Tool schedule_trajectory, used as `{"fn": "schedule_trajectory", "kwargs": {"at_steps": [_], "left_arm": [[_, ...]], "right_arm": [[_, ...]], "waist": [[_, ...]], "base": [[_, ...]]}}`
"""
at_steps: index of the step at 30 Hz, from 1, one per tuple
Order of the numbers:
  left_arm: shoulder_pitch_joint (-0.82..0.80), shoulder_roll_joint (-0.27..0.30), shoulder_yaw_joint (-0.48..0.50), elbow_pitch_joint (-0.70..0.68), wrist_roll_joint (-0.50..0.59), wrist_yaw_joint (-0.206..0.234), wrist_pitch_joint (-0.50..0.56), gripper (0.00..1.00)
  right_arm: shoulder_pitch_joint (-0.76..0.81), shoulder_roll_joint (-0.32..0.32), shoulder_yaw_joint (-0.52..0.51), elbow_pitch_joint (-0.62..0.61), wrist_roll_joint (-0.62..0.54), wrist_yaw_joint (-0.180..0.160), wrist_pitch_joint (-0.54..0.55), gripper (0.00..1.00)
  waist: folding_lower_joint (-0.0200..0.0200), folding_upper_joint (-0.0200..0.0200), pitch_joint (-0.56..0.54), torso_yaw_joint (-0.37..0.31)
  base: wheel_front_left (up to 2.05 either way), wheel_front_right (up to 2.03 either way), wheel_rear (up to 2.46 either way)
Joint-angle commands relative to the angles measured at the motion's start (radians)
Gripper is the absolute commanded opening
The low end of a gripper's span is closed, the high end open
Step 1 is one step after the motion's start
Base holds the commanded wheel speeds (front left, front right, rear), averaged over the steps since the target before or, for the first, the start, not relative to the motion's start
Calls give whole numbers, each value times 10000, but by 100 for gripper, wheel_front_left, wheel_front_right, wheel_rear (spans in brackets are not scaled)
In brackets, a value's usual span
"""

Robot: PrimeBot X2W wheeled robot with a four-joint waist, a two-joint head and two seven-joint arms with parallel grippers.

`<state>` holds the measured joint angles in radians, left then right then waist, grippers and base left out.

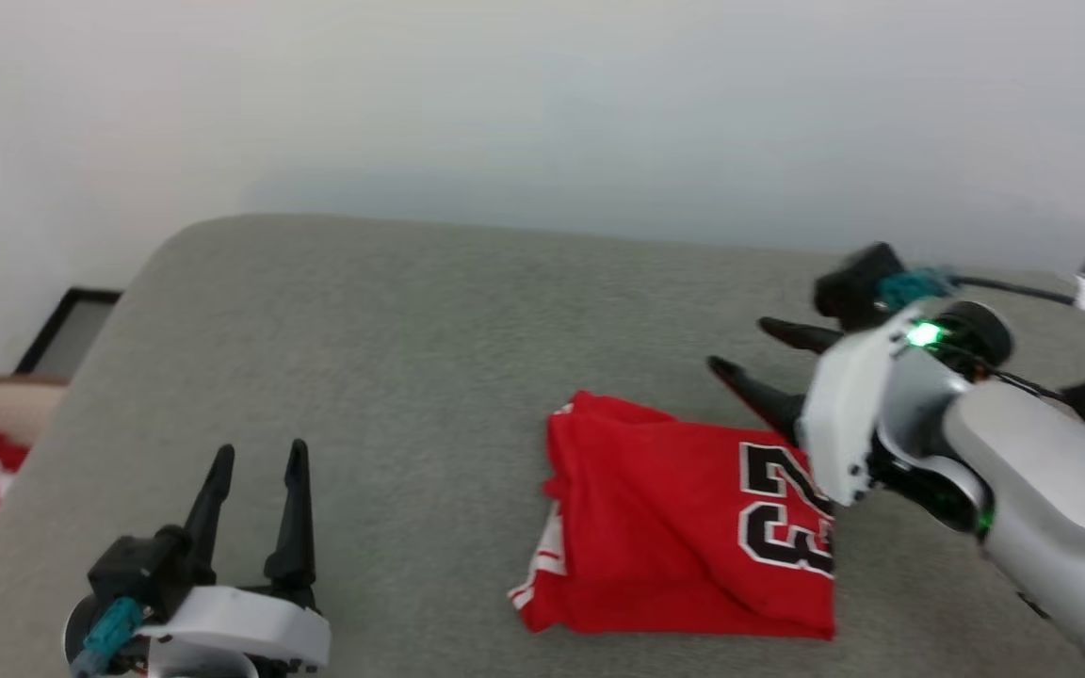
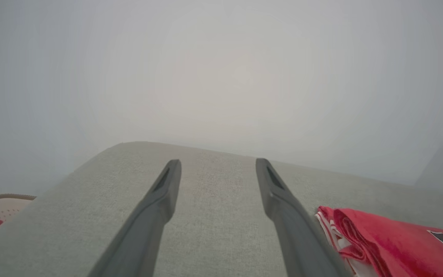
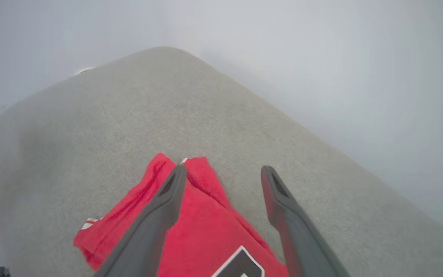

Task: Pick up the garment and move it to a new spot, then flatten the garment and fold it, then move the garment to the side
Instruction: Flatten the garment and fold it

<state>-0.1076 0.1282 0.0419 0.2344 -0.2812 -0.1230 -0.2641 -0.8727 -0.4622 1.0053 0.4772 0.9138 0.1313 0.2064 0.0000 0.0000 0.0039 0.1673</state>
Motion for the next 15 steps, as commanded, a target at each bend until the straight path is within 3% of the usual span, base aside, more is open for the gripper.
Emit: {"fn": "schedule_trajectory", "kwargs": {"at_steps": [1,8,15], "left_arm": [[115,5,28,-54,66,-13,3,100],[575,199,67,-150,202,-32,3,100],[1104,348,245,-277,169,-27,3,100]], "right_arm": [[283,-130,-77,-30,-167,-10,-289,100],[1441,-735,-1006,-1,-582,-10,-2134,100],[2770,-1207,-2245,106,-1074,-12,-3617,100]], "waist": [[0,0,-314,-815],[0,0,-546,-1592],[0,0,-764,-1937]], "base": [[0,0,0],[0,0,0],[0,0,0]]}}
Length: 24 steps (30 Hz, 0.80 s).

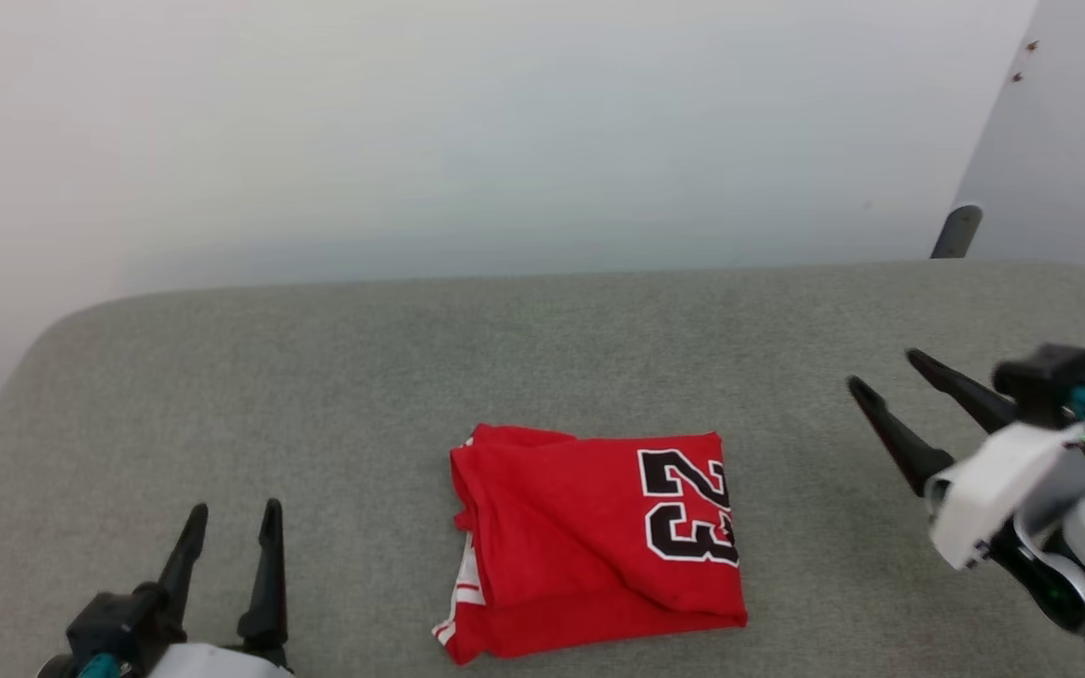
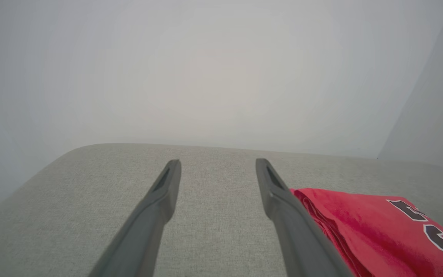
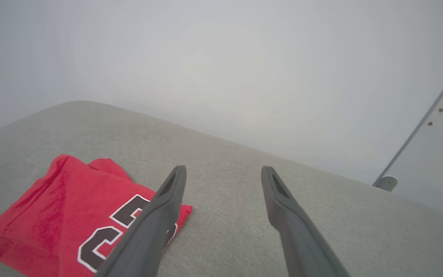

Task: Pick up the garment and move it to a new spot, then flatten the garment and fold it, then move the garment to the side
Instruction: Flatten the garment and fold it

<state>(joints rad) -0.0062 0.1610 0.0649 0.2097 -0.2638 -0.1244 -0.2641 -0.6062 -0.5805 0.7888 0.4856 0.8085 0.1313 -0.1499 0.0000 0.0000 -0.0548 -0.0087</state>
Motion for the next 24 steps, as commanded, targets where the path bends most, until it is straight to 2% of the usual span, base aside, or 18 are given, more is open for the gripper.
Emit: {"fn": "schedule_trajectory", "kwargs": {"at_steps": [1,12,24], "left_arm": [[152,44,46,-38,-10,-6,3,100],[503,282,260,-43,-46,61,3,100],[731,524,531,-50,-181,110,3,100]], "right_arm": [[304,-65,-247,40,-81,-12,-180,100],[2391,-124,-2487,-169,-716,-12,-991,100],[4460,520,-4738,-1395,-1836,-12,-871,100]], "waist": [[0,0,-205,-198],[0,0,-438,-194],[0,0,-559,-263]], "base": [[0,0,0],[0,0,0],[0,0,0]]}}
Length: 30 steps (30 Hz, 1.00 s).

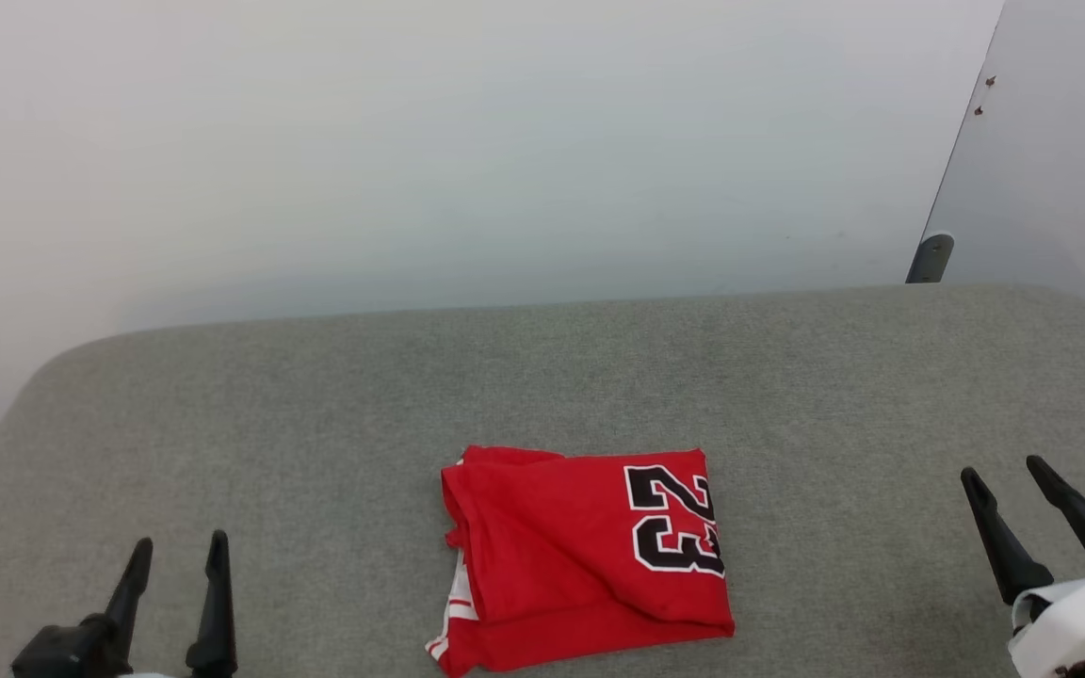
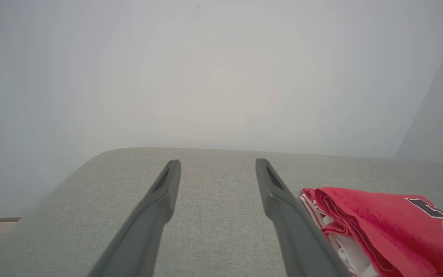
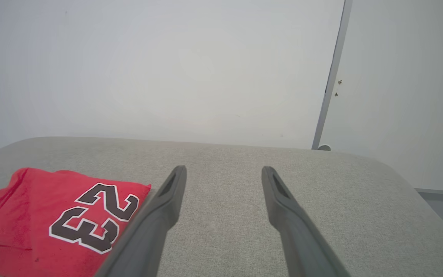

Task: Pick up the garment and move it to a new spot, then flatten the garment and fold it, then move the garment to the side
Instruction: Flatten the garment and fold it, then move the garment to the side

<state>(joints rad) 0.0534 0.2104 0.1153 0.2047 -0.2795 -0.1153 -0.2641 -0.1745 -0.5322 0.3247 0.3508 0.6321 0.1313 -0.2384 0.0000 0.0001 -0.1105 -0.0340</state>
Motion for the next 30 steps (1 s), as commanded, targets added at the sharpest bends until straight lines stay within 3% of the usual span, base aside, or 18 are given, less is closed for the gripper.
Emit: {"fn": "schedule_trajectory", "kwargs": {"at_steps": [1,12,30], "left_arm": [[152,36,19,14,-28,25,4,100],[122,74,-117,-61,-55,122,25,100],[-29,99,-370,-256,-133,249,161,100]], "right_arm": [[281,107,-248,-196,-155,-12,83,100],[1314,731,-1432,-1409,-897,-12,782,100],[1803,1162,-1830,-2245,-1374,-12,1530,100]], "waist": [[0,-1,-1,-16],[0,-1,59,-43],[0,-1,114,186]], "base": [[0,0,0],[0,0,0],[0,0,0]]}}
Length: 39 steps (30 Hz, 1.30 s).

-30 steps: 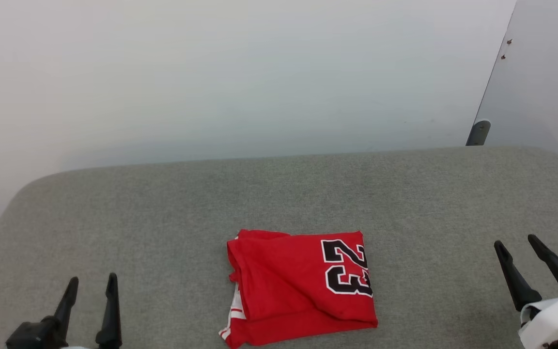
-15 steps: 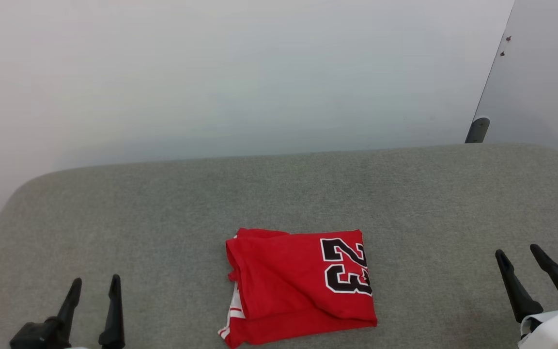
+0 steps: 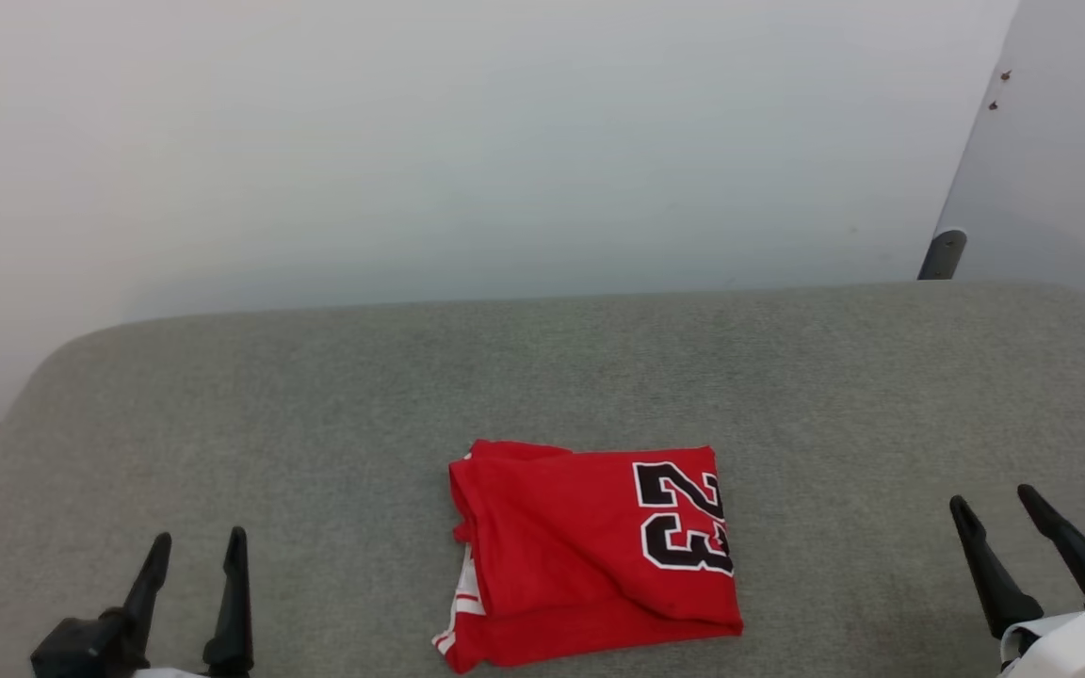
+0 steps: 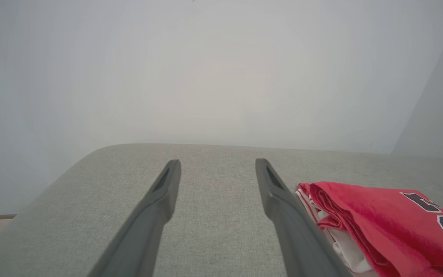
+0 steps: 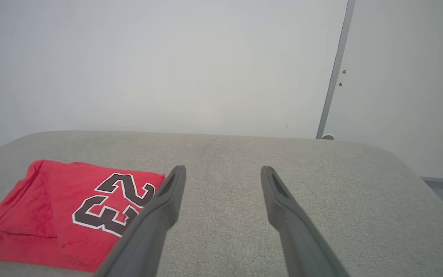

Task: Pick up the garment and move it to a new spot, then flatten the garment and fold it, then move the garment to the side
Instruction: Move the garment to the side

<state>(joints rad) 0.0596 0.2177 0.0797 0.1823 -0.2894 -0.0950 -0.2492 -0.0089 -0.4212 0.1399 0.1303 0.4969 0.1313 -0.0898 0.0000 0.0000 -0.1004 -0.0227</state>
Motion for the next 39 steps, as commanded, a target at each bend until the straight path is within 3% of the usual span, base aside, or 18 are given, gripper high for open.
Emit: {"fn": "schedule_trajectory", "kwargs": {"at_steps": [1,10,20,30,39], "left_arm": [[-104,28,-24,-61,-52,50,21,100],[-109,85,-175,-407,-79,103,248,100],[-317,-65,-649,-735,42,110,412,100],[-830,-489,-1231,-444,8,57,190,100],[-1361,-807,-1426,58,-85,-45,-67,100]], "right_arm": [[165,61,42,-55,-37,-12,111,100],[-350,31,558,133,101,-10,818,100],[-1358,-195,1427,1326,540,-12,1668,100],[-2483,-510,2018,2759,1060,-12,3274,100],[-3301,-441,2407,3811,1602,-10,4767,100]], "waist": [[0,0,26,135],[0,0,268,899],[0,0,717,2317],[0,0,1651,3457],[0,0,2410,3976]], "base": [[0,0,0],[0,0,0],[0,0,0],[0,0,0],[0,0,0]]}}
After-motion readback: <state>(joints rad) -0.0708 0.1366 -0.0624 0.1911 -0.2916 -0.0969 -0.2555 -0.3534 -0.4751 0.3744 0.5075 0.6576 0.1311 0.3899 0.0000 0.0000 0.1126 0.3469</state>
